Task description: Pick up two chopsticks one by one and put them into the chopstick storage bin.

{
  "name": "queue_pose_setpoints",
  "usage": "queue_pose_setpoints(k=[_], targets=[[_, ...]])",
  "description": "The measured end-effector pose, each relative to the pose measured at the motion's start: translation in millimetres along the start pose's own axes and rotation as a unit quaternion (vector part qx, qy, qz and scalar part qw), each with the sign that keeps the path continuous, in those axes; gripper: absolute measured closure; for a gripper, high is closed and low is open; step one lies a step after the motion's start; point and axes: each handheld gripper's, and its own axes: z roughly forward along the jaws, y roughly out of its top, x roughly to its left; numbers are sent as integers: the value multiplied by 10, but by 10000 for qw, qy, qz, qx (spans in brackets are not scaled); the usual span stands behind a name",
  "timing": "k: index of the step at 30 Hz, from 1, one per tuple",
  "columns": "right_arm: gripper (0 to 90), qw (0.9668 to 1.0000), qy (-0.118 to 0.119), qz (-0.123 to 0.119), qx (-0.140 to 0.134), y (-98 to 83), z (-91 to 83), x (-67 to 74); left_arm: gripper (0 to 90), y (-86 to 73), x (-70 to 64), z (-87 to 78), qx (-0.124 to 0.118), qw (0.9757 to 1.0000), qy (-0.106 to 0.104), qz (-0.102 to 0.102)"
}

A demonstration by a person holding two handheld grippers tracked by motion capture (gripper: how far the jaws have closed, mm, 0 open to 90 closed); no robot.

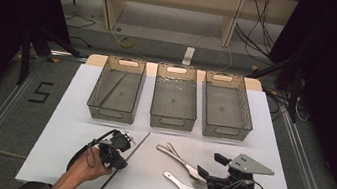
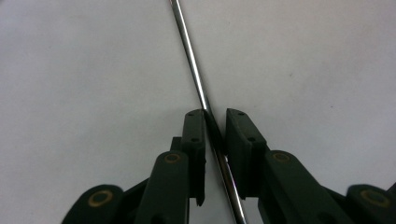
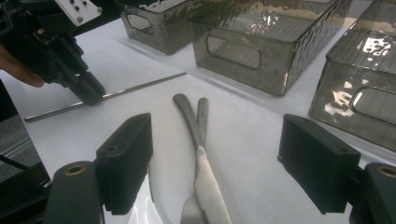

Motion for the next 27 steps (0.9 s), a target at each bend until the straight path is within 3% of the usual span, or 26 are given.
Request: queue_pose_setpoints(k=[13,18,27], targets=[[281,10000,31,-23,-12,-1,-3,3,840,-2,27,1,-13,10000,-15,-53],[291,10000,58,-4,-30,-3,-3,1,846,-1,64,2,-10,9998,-145,-163],[292,10000,66,-19,-40,-1,-8,0,849,-13,105,-12,-60,9996,-231,-129]])
